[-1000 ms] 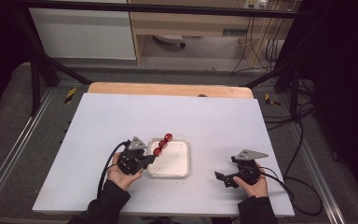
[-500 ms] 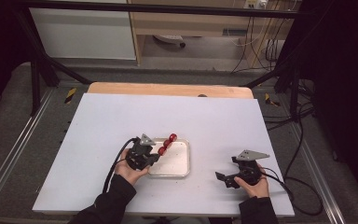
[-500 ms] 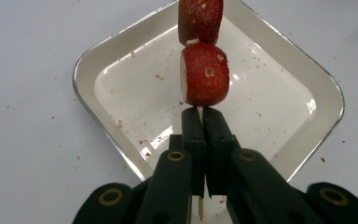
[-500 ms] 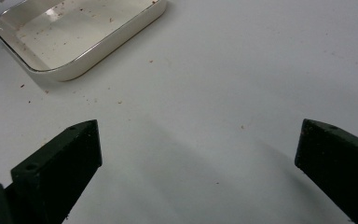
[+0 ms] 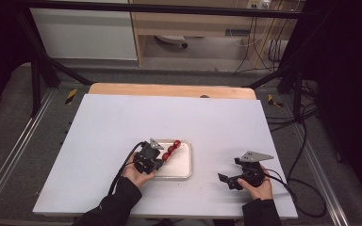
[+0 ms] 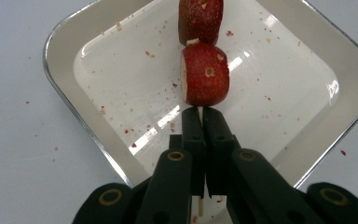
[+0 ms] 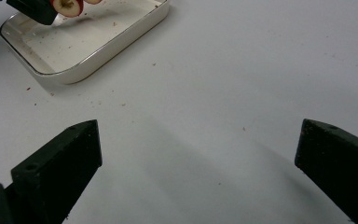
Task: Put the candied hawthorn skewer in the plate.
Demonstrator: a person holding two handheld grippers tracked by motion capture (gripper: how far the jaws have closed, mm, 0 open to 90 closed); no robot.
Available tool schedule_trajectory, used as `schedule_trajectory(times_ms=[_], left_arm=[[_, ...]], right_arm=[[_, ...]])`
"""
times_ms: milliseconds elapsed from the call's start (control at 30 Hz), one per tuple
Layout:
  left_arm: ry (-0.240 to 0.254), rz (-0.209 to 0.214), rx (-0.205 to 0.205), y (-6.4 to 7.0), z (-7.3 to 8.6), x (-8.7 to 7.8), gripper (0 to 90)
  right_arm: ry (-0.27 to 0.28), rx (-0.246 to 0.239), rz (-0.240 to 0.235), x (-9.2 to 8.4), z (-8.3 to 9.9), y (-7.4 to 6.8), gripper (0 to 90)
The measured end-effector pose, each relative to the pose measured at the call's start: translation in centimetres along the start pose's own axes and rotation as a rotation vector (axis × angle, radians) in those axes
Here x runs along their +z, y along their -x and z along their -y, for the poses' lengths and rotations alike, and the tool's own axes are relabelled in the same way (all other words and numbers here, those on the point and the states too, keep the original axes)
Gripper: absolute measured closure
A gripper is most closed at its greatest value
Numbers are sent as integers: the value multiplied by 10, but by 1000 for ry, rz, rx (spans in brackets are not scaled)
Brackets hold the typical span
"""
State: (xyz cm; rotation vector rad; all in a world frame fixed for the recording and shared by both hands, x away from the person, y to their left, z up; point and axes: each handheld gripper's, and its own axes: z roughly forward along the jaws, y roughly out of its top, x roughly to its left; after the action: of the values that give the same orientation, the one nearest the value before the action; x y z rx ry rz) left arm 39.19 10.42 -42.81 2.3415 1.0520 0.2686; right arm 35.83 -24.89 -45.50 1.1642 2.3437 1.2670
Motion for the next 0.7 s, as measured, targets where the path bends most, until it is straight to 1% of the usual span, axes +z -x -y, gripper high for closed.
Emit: schedule_trajectory(times_ms=[100, 233, 400, 467, 533, 600, 700], left_arm=[[-13, -10, 9, 1, 0, 2, 881], [-14, -17, 13, 2, 0, 3, 879], [-6, -13, 16, 2, 0, 3, 867], [-2, -6, 22, 2, 1, 2, 856], [14, 0, 27, 2, 2, 0, 833], [28, 5, 33, 0, 3, -3, 790], [57, 22, 55, -2, 6, -10, 695]], right_arm=[[0, 4, -2, -1, 0, 0, 11], [2, 4, 0, -1, 0, 0, 11], [0, 4, -1, 0, 0, 0, 12], [2, 5, -1, 0, 0, 0, 12], [4, 7, -1, -1, 0, -1, 13], [7, 9, -3, -1, -1, -1, 12], [8, 5, -1, -1, -1, 0, 12]])
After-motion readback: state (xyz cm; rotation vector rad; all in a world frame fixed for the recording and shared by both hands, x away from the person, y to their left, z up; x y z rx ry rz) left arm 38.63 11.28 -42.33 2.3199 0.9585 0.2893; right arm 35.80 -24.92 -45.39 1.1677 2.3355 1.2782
